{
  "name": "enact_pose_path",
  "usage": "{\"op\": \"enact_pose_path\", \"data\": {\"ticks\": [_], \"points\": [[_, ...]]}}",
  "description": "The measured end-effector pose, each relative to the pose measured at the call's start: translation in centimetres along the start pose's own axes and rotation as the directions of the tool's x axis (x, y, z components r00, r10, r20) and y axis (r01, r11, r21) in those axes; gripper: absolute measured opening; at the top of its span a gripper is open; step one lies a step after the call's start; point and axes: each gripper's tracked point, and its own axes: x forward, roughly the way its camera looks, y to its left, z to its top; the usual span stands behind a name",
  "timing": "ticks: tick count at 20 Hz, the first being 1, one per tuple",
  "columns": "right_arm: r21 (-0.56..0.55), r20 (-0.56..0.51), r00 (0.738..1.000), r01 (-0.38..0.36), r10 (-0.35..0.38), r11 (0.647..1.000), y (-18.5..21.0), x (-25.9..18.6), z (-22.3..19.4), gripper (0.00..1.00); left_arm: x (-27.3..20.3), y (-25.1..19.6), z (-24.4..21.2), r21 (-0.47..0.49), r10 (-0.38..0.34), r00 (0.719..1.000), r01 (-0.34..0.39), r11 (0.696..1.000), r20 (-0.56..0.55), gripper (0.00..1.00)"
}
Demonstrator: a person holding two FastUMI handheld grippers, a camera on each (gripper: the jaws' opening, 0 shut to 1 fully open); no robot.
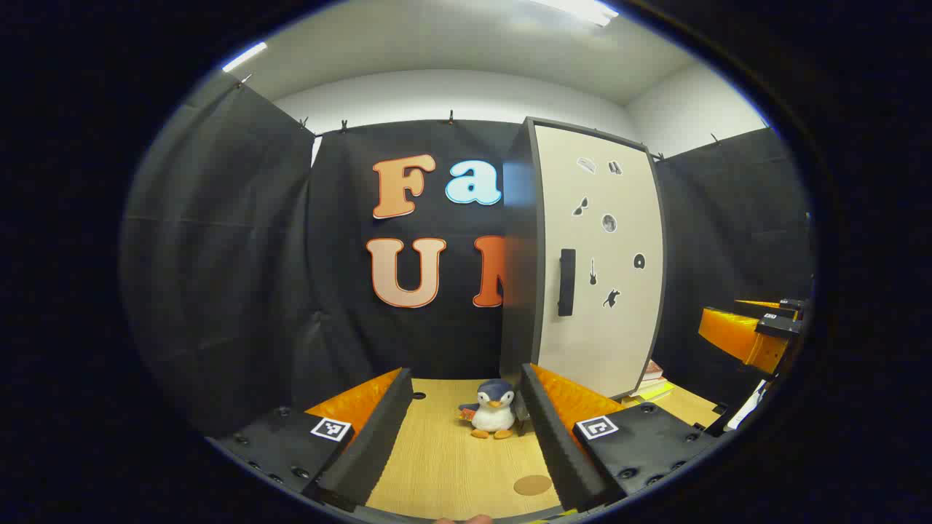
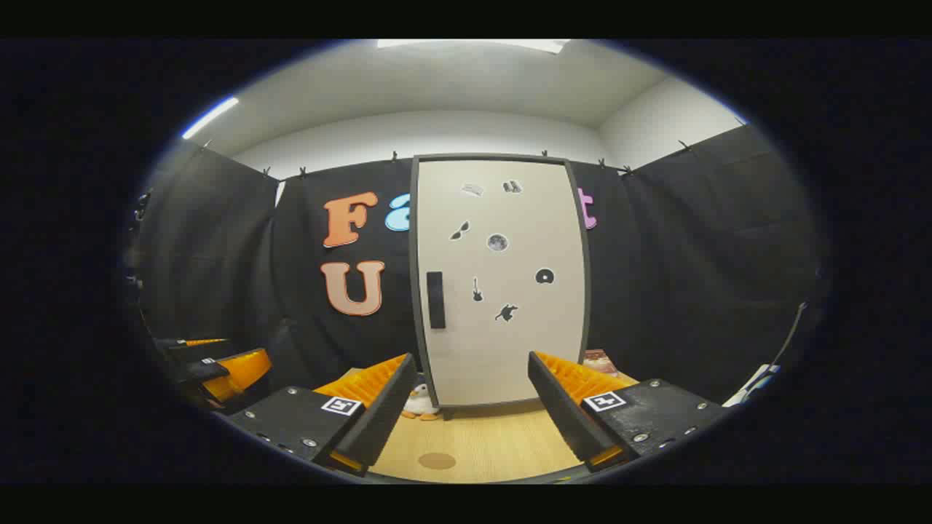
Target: Open the cabinet door with the right hand, grasp the bottle in the cabinet with the left hand and place it on the coaster, then close the cabinet door with the right hand.
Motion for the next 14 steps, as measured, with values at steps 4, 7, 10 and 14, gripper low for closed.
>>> {"op": "enact_pose_path", "data": {"ticks": [4, 7, 10, 14], "points": [[-0.019, -0.008, 1.000, 0.005, -0.006, 1.000, 0.3, 0.1, 0.1, 0.95, 0.0, 0.8, 0.0, -0.005, 0.006, 1.000, -0.006, 1.000, -0.004, 0.97], [-0.031, -0.009, 1.000, -0.001, 0.001, 1.000, 0.7, 0.4, 0.0, 0.95, 0.1, 1.1, -0.1, -0.005, 0.014, 1.000, -0.014, 1.000, -0.005, 0.94], [-0.004, -0.012, 1.000, -0.024, 0.024, 1.000, 1.2, 0.7, 0.1, 0.95, 0.2, 1.7, -0.4, 0.006, 0.033, 0.999, -0.033, 0.999, -0.009, 0.97], [-0.011, -0.014, 1.000, -0.023, 0.023, 1.000, 1.5, 1.8, -0.1, 0.95, 0.8, 2.1, -0.8, -0.004, 0.039, 0.999, -0.039, 0.999, -0.016, 0.96]]}}
